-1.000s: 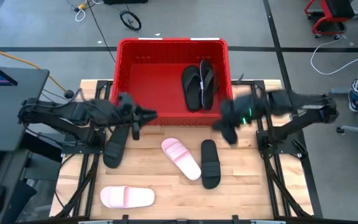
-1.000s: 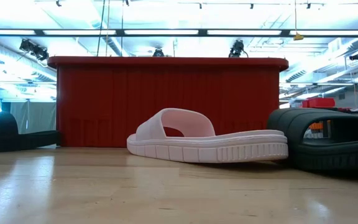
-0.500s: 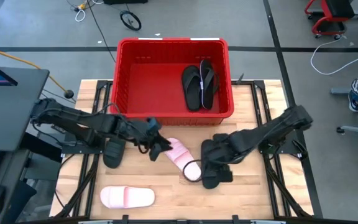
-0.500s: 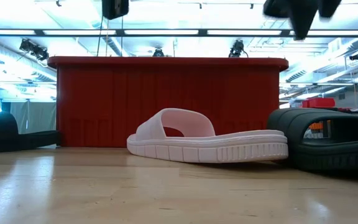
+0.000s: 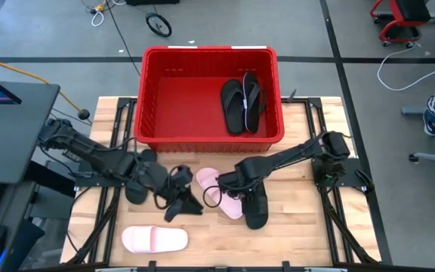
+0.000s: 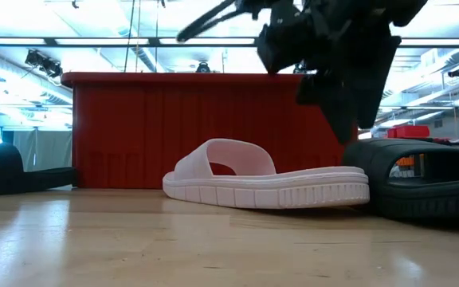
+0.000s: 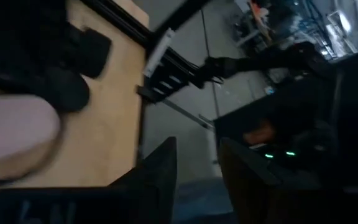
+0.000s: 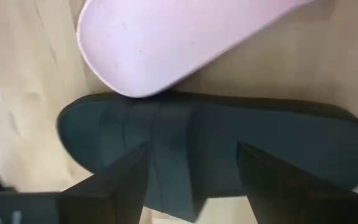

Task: Pick and place slides into bin
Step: Put the right black slide into the red bin

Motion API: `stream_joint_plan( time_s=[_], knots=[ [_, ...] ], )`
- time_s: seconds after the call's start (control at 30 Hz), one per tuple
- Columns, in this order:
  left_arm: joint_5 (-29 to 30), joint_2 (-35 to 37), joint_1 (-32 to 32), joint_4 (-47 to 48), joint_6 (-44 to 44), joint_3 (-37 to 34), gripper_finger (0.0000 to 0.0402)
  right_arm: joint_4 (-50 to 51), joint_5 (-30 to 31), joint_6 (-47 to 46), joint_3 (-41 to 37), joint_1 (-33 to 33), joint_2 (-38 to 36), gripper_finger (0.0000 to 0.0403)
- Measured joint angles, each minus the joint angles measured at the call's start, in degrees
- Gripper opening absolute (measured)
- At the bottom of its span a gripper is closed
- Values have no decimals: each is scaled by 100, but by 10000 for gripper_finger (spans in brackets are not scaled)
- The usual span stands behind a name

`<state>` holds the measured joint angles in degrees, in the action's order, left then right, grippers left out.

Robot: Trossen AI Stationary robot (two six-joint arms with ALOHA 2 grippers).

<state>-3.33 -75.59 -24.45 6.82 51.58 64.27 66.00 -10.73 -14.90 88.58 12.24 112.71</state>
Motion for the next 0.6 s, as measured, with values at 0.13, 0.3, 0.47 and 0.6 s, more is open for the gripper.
stream_joint_plan(
  time_s=[0.13, 0.3, 0.47, 0.6],
  knots=[
    [13, 0, -285, 15, 76, 0, 129, -102, -335, 148, 0, -90, 206, 240],
    [74, 0, -505, -1, 223, 0, 126, -148, -1009, 141, 7, -64, 456, 240],
    [131, 0, -544, -3, 226, 0, 115, -155, -1072, 223, 7, 135, 532, 231],
    [229, 0, -522, -3, 252, 0, 109, -116, -1047, 186, -2, 265, 271, 182]
  ],
)
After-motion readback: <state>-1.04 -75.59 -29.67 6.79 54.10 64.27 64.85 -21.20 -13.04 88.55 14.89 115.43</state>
